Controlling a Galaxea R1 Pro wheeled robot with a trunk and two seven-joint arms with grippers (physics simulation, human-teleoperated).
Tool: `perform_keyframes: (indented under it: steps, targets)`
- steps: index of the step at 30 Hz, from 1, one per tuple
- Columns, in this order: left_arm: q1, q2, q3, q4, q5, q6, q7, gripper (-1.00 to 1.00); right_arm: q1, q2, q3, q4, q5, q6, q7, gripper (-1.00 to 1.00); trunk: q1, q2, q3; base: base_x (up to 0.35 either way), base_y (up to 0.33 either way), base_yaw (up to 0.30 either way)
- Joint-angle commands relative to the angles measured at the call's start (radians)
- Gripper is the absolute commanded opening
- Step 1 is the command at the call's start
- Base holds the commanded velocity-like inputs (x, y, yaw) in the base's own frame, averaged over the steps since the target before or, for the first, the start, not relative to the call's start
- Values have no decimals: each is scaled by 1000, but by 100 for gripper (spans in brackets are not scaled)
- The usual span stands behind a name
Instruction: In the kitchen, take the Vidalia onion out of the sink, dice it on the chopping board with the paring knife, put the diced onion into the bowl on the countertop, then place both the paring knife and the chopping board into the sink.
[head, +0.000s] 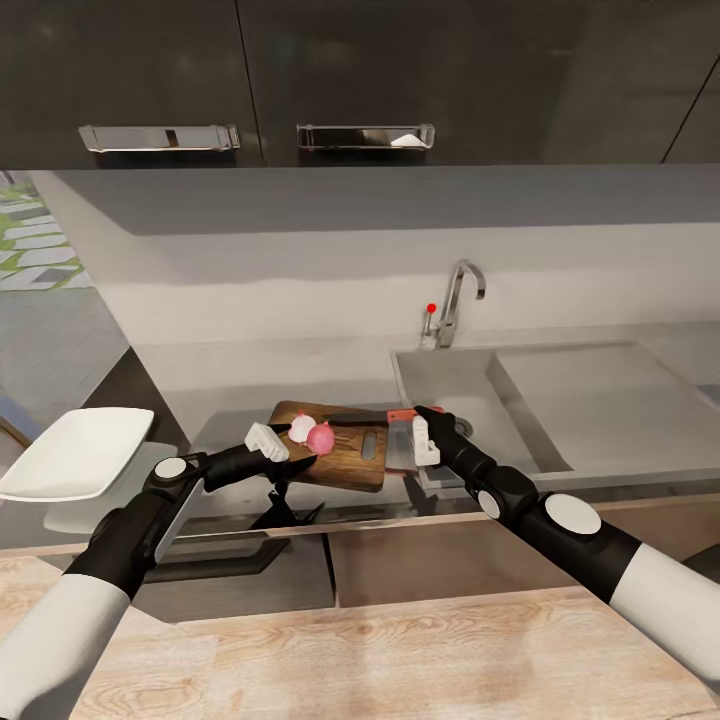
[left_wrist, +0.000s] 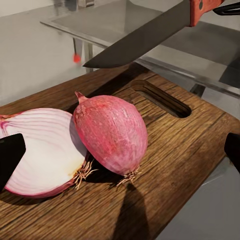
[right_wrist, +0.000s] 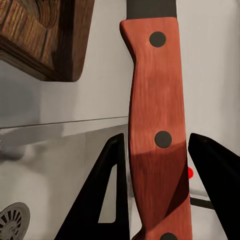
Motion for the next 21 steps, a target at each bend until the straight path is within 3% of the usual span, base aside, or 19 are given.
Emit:
perform_keyframes:
  steps: [1, 21]
  targets:
    - [-1, 1, -2, -1, 9, 10, -1, 100, -2, -1, 3, -3, 10, 8, 5, -100, 1, -2, -2, 0, 0, 0]
    - [-1, 1, -2, -1, 9, 10, -1, 100, -2, -1, 30, -3, 10, 9, 5, -100, 1, -2, -2, 0, 0, 0]
